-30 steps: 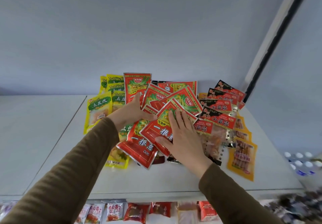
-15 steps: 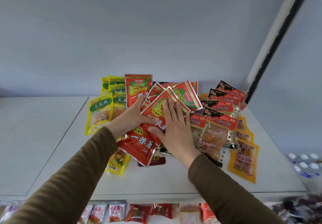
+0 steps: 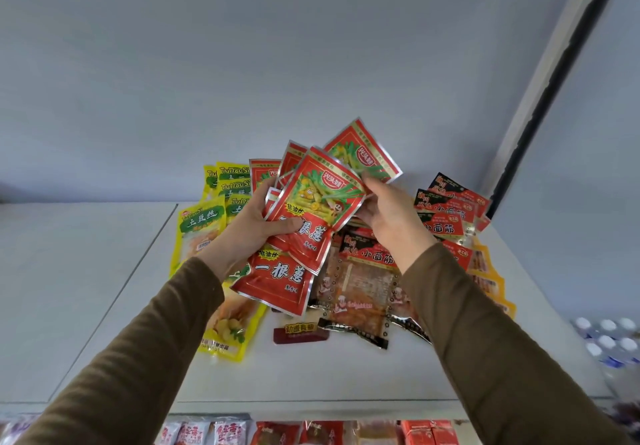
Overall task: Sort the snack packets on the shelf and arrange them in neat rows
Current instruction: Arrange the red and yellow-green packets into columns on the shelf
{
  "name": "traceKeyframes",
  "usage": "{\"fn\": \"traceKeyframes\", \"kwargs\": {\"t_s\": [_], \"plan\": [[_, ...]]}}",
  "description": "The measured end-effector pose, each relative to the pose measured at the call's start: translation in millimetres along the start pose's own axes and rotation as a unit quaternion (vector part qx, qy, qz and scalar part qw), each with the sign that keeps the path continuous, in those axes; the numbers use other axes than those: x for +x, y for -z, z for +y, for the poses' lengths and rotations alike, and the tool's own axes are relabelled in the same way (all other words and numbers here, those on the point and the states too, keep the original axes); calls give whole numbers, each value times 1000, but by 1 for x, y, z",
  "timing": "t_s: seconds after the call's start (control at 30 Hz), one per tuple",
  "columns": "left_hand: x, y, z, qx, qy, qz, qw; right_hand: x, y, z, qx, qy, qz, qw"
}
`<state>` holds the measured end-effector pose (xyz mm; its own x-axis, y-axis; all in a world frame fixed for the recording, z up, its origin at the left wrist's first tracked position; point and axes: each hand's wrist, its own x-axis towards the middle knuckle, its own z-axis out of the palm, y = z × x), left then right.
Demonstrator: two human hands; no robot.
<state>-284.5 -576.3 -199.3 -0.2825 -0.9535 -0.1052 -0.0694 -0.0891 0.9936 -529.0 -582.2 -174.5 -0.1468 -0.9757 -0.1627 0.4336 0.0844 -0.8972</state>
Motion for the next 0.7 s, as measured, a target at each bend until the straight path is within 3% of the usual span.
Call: {"fn": "traceKeyframes", "kwargs": {"t_s": [0.07,0.17,0.27,0.37,0.47,0.7], "plan": [[1,2,1,-3,-9,3,1000,5,-3,-9,-10,22,34,999],[2,8,0,-27,-5,60,998,11,8,-33,62,133,111,983],[6,11,-3,-48,-3,130,990,6,18,-48,88,192,104,972],[11,5,-3,-64,-1,164,984,-3,3,-29,-25,97,1,995],[16,-5,0,-75,-24,166,983,-11,-17,3,-82,17,-93,992],[11,-20,18,-96,-19,184,978,-9,-39,41,-39,-53,-122,990]]}}
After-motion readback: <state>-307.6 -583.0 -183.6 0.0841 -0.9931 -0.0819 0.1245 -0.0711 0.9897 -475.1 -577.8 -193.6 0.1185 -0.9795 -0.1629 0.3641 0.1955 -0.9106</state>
